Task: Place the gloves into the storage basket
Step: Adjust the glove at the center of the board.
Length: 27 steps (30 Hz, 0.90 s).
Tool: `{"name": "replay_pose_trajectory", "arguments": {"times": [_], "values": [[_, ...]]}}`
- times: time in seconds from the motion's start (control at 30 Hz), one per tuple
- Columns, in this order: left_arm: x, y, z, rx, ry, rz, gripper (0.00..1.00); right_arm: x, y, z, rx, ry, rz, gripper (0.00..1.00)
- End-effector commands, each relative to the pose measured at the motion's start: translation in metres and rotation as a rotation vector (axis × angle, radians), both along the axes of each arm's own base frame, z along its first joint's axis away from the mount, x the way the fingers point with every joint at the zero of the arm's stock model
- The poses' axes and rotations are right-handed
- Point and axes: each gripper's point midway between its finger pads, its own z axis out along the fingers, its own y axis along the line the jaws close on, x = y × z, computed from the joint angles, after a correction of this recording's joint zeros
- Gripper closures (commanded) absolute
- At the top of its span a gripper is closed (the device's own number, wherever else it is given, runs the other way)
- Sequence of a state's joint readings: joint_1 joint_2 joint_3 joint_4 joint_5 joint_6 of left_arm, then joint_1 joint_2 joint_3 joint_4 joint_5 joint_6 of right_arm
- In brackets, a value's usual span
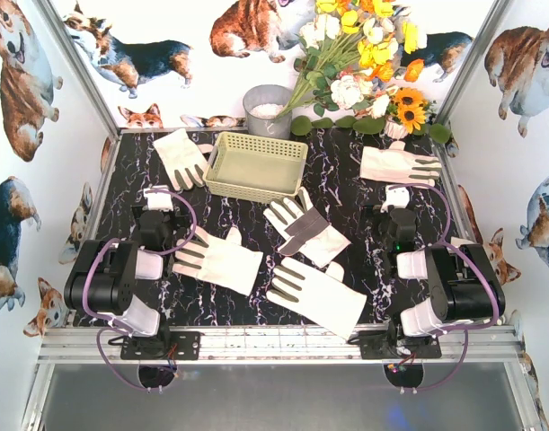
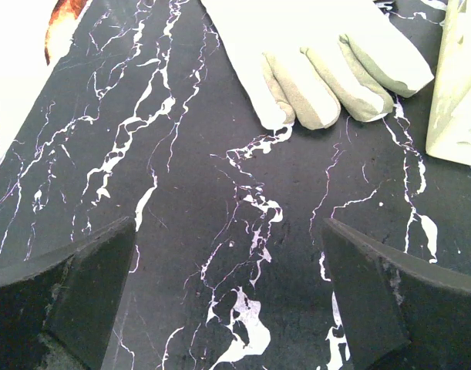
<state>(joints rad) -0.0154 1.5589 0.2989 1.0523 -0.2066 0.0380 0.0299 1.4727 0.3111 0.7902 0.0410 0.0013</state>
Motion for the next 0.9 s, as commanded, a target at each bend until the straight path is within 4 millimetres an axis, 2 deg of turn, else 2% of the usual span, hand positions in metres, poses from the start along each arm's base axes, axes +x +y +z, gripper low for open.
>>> {"name": "replay_pose_trajectory", "arguments": {"times": [0.0,0.17,0.27,0.37,0.5,0.57,0.63,0.67,0.7,0.8,0.87], "values": [[0.007,0.000,0.014,-0.008,-0.053,0.003,0.00,0.012,-0.002,0.024,-0.001,-0.090,-0.003,0.00],[0.006,0.005,0.016,-0.001,-0.052,0.039,0.00,0.012,-0.002,0.024,-0.001,-0.091,-0.002,0.00],[0.008,0.017,0.025,-0.009,-0.023,0.133,0.00,0.012,-0.002,0.024,0.001,-0.092,-0.008,0.00],[0.011,0.014,0.036,-0.002,0.000,0.115,0.00,0.012,-0.004,0.025,-0.003,-0.098,-0.018,0.00],[0.009,0.019,0.055,-0.098,0.067,0.210,0.00,0.004,-0.015,0.055,0.006,-0.135,-0.090,0.00],[0.008,0.022,0.068,-0.180,0.099,0.283,0.00,-0.001,-0.030,0.071,0.021,-0.097,-0.199,0.00],[0.015,0.025,0.092,-0.233,0.128,0.348,0.00,-0.007,-0.044,0.090,0.038,-0.037,-0.310,0.00],[0.009,0.025,0.088,-0.228,0.216,0.364,0.00,-0.011,-0.050,0.097,0.048,0.001,-0.361,0.00],[0.011,0.024,0.092,-0.227,0.263,0.363,0.00,-0.017,-0.055,0.110,0.064,0.025,-0.409,0.00],[0.011,0.015,0.097,-0.246,0.368,0.344,0.00,-0.039,-0.063,0.134,0.125,0.132,-0.529,0.00],[0.015,-0.001,0.104,-0.299,0.378,0.266,0.00,-0.052,-0.055,0.147,0.172,0.213,-0.511,0.00]]}}
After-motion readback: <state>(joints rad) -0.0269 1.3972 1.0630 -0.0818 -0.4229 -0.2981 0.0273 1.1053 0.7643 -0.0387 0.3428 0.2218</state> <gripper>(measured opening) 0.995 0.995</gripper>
